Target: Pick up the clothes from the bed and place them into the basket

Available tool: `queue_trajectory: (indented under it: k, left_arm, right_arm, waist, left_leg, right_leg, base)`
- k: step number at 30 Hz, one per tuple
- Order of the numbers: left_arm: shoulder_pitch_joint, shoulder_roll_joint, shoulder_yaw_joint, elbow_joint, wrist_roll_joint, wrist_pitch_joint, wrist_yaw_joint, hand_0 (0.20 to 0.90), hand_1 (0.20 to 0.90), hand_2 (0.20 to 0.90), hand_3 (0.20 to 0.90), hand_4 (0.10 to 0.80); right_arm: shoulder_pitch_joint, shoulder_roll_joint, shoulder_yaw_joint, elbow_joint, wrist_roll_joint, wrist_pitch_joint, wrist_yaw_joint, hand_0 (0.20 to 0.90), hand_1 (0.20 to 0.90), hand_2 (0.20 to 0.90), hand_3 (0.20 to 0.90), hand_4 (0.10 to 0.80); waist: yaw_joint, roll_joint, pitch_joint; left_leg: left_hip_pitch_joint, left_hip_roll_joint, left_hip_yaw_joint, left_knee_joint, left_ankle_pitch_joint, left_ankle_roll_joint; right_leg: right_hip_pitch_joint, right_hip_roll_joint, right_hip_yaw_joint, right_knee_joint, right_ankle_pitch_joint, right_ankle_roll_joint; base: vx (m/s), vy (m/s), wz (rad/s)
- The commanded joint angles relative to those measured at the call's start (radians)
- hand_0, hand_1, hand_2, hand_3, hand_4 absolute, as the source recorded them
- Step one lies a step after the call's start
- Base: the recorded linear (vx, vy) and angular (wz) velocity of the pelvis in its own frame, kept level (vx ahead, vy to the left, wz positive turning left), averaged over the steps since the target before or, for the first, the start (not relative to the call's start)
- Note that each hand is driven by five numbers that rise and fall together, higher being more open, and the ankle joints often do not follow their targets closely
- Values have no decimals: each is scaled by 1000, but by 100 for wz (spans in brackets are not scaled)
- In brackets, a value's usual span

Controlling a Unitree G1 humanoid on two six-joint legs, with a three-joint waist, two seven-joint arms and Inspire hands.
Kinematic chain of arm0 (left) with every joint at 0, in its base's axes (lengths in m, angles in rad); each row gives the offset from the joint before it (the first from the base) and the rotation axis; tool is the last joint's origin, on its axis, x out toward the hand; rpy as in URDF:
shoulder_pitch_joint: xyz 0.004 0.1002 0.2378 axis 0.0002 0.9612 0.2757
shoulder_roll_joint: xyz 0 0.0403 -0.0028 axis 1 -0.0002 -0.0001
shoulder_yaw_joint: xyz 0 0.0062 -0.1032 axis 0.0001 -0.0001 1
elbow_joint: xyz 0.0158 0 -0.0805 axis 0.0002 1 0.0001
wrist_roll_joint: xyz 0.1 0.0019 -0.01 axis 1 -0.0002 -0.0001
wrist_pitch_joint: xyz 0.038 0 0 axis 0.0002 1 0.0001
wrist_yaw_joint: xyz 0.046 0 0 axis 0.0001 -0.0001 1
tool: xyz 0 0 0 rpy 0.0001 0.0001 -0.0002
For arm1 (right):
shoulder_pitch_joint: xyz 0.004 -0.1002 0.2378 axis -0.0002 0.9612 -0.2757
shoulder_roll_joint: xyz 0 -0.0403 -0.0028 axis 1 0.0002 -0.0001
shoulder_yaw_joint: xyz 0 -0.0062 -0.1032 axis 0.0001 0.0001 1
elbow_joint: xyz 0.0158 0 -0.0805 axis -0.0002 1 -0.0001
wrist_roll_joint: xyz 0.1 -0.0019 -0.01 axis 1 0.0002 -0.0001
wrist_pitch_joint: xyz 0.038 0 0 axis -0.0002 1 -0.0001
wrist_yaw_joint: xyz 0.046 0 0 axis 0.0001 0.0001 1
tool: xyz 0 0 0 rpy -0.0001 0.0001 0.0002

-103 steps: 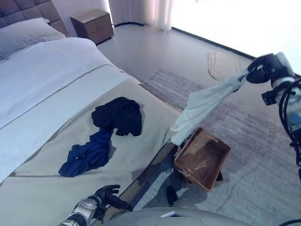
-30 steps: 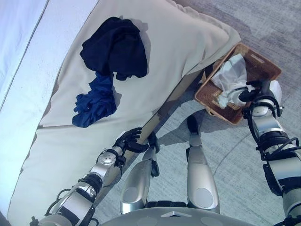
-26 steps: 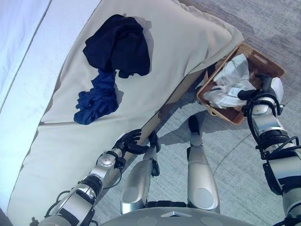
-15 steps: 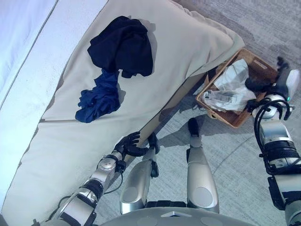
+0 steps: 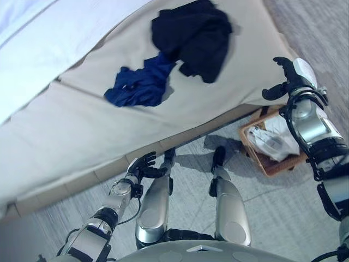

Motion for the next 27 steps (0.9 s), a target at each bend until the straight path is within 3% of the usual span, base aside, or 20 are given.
queue_trajectory:
  k: [1, 5, 7, 10, 13, 21, 26, 27]
  left_arm:
    - [51, 100, -11, -11, -50, -9, 6, 900, 900, 900, 900, 800]
    - [61, 114, -6, 7, -72, -3, 9, 900, 900, 900, 900, 800]
    - [69, 124, -2, 13, -76, -9, 0, 900, 900, 900, 900, 800]
    - [80, 142, 0, 12, -88, -34, -12, 900, 900, 900, 900, 800]
    - [93, 152, 12, 9, -101, -46, -32, 900, 900, 900, 900, 800]
    - [145, 161, 49, -2, -142, -89, -64, 900, 900, 900, 900, 800]
    - [182, 175, 63, -34, -169, -110, -94, 900, 900, 900, 900, 800]
    - [191, 184, 60, -43, -174, -112, -95, 900, 900, 900, 900, 800]
  right_arm:
    - [-230, -15, 56, -55, -108, -56, -149, 900, 900, 900, 900, 800]
    - [-353, 10, 142, 22, -208, 58, -259, 900, 900, 900, 900, 800]
    - [-400, 19, 182, 164, -257, 133, -296, 900, 900, 900, 900, 800]
    - [-435, 39, 195, 361, -187, 178, -353, 900, 900, 900, 900, 800]
    - [-455, 60, 165, 430, -116, 222, -360, 900, 900, 900, 900, 800]
    - [-505, 71, 173, 494, -49, 254, -256, 900, 900, 900, 900, 800]
    - [-569, 72, 256, 521, -75, 316, -6, 900, 900, 900, 900, 800]
    - [-581, 67, 288, 535, -16, 308, 57, 674, 674, 674, 636, 536]
  waist:
    - [78, -115, -26]
    - [145, -141, -26]
    - [181, -150, -26]
    - [229, -157, -26]
    - [262, -159, -26]
    - [300, -171, -26]
    - [309, -177, -26]
    - [310, -179, -26]
  left_leg:
    - [-46, -62, 5, 59, -61, 55]
    - [-100, -75, -31, 90, -61, 58]
    - [-125, -83, -47, 109, -66, 61]
    - [-171, -95, -74, 134, -70, 70]
    - [-201, -105, -93, 165, -102, 76]
    - [-289, -131, -140, 249, -130, 77]
    - [-361, -140, -150, 288, -135, 74]
    - [-382, -139, -157, 293, -132, 71]
  right_leg:
    - [-18, -20, -47, 166, -104, -6]
    - [-30, -37, -106, 170, -99, 8]
    - [-29, -49, -134, 166, -91, 13]
    - [-40, -70, -171, 172, -78, 18]
    - [-53, -88, -179, 206, -102, 30]
    - [-116, -94, -186, 227, -94, 43]
    - [-174, -86, -186, 221, -83, 50]
    - [-192, -81, -188, 219, -83, 53]
  base:
    - [26, 86, 50]
    - [53, 70, 52]
    - [69, 42, 45]
    - [106, -21, 49]
    - [133, -13, 48]
    - [58, 25, 10]
    - [43, -3, -11]
    - [52, -45, -5]
